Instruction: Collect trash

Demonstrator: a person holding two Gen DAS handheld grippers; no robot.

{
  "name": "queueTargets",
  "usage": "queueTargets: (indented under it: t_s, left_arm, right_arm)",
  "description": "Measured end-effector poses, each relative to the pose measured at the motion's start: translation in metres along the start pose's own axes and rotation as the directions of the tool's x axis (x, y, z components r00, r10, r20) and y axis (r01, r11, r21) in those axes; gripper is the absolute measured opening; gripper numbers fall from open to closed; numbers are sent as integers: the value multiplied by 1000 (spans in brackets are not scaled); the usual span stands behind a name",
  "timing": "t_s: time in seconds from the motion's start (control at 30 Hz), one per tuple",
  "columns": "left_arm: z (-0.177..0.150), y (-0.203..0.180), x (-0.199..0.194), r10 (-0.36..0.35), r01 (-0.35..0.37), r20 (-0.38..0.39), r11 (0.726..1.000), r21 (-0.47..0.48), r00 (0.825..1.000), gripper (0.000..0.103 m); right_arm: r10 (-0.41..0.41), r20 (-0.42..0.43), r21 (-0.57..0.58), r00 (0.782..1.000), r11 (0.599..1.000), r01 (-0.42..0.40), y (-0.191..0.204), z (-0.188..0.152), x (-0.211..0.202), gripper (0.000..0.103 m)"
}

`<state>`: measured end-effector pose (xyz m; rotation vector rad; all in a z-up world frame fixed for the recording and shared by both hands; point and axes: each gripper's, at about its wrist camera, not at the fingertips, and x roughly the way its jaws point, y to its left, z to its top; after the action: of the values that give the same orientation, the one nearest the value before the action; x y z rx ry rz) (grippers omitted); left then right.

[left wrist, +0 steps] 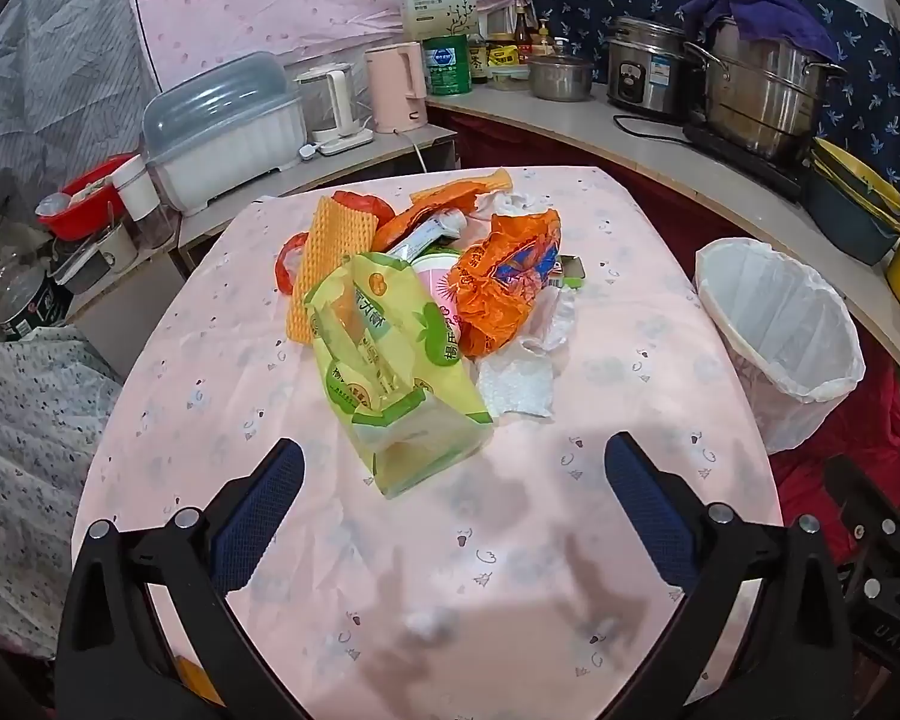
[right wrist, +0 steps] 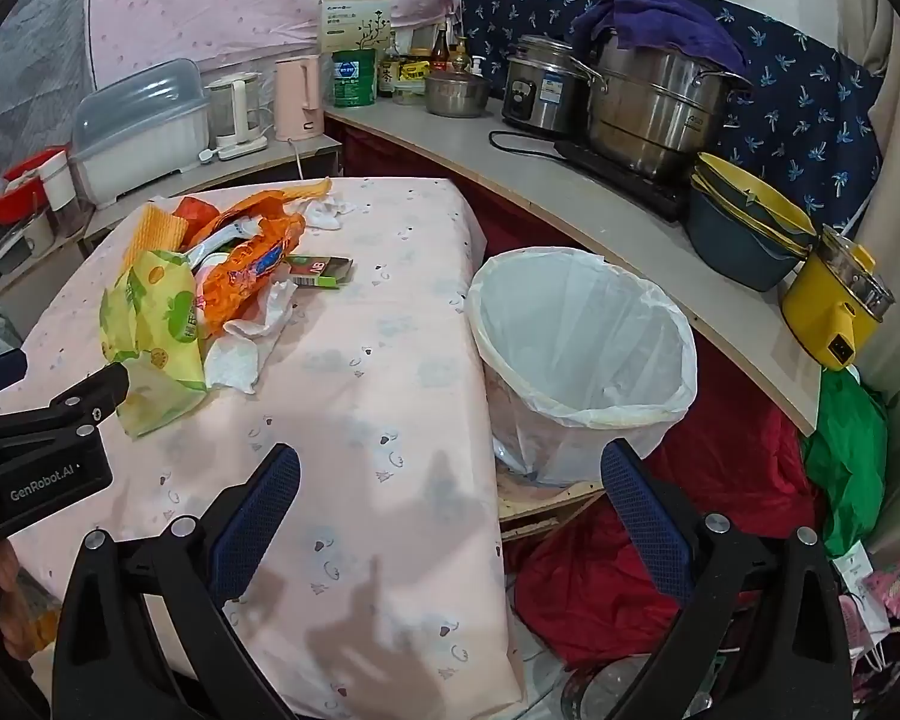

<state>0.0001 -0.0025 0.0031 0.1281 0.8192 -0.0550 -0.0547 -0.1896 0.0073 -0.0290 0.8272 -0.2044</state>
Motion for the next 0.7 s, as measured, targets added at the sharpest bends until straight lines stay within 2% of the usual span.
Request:
queueTargets:
  t_s: [0.7]
  left_arm:
    - [-3,3,-4,-15,15,8,1000,2,1000,96]
  right_arm:
    - [-4,7,-7,1000,1000,4,-1,1,-7,96]
